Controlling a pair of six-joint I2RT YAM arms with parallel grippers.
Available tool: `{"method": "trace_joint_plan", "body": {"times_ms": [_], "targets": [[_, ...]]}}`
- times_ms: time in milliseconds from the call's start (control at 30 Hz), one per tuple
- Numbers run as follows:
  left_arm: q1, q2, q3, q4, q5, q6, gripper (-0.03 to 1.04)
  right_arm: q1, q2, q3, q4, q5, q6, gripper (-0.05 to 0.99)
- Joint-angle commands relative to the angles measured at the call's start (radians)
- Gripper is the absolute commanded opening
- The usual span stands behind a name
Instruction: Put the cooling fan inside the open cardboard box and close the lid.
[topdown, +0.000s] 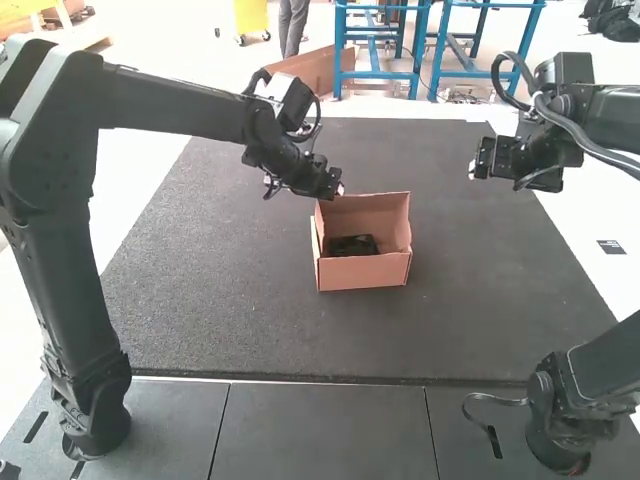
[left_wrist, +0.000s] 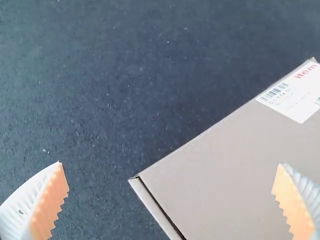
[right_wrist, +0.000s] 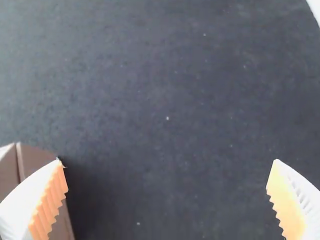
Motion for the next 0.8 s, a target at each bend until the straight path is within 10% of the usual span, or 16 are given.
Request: {"method": "trace_joint_plan", "body": {"times_ms": [0, 767], "targets": [[-0.026, 0.019, 0.021, -0.011, 0.018, 0.018, 0.97, -0.009, -0.004, 0.039, -0.009, -0.057, -0.031, 0.92], [-0.063, 0.099, 0.014, -0.006, -0.011, 0.025, 0.97, 0.018, -0.001, 0.039, -0.053, -0.109, -0.020, 0.92]]}}
